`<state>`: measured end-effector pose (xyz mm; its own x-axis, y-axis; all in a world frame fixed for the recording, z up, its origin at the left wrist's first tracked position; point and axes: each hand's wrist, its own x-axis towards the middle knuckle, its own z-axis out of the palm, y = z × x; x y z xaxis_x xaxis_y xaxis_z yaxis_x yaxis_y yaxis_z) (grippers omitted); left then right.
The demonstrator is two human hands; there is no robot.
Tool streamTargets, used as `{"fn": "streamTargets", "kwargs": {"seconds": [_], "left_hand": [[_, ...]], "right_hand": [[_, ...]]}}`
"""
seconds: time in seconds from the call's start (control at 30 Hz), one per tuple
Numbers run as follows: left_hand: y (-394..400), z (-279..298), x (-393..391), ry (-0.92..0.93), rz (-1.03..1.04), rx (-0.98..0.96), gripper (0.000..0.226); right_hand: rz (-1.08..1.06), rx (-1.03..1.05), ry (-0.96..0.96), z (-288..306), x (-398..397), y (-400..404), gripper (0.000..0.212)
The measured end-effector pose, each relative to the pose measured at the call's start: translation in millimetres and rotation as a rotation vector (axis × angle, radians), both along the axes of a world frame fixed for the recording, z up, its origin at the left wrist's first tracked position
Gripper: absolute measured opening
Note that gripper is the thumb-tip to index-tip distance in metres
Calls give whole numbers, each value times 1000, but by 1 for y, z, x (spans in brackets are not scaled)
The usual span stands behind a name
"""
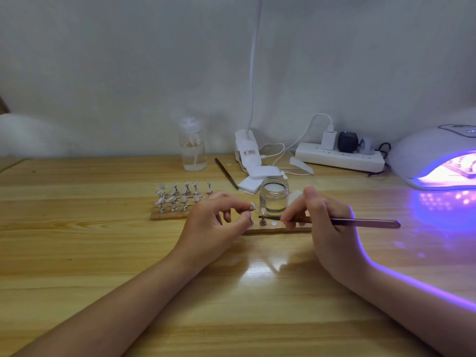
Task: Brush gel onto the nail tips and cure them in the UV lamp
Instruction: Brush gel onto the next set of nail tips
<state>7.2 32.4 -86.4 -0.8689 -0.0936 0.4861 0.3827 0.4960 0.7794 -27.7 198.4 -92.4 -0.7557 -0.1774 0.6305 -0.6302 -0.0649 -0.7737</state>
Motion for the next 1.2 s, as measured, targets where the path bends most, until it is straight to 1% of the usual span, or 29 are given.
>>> {"fn": "streamTargets", "kwargs": {"seconds": [0.17, 0.27, 0.33, 0.47, 0.57, 0.8, 0.93, 1.2], "left_hand": [[-1, 1, 0, 22, 2, 16, 31], [-1, 1, 0, 55, 3, 45, 30], [-2, 1, 0, 79, 1, 58, 25], [-2, 0, -1, 77, 7, 56, 17], [-2, -1, -1, 55, -5, 68, 16], [-2, 0, 0, 61, -20, 36, 13], [-1, 0, 0, 56, -13, 41, 17], [-2, -2, -3, 33, 8, 47, 18]], "right_hand": [[-28, -18, -32, -1, -1, 1, 50], [-18, -45, 9, 1, 0, 1, 43], [-13, -44, 24, 2, 0, 2, 38], [-54, 34, 82, 5, 2, 2, 27], [-63, 80, 131, 5, 4, 1, 22], [-80, 167, 176, 4, 4, 0, 25], [-97, 218, 178, 4, 5, 0, 26], [-68, 205, 221, 6, 7, 1, 32]]}}
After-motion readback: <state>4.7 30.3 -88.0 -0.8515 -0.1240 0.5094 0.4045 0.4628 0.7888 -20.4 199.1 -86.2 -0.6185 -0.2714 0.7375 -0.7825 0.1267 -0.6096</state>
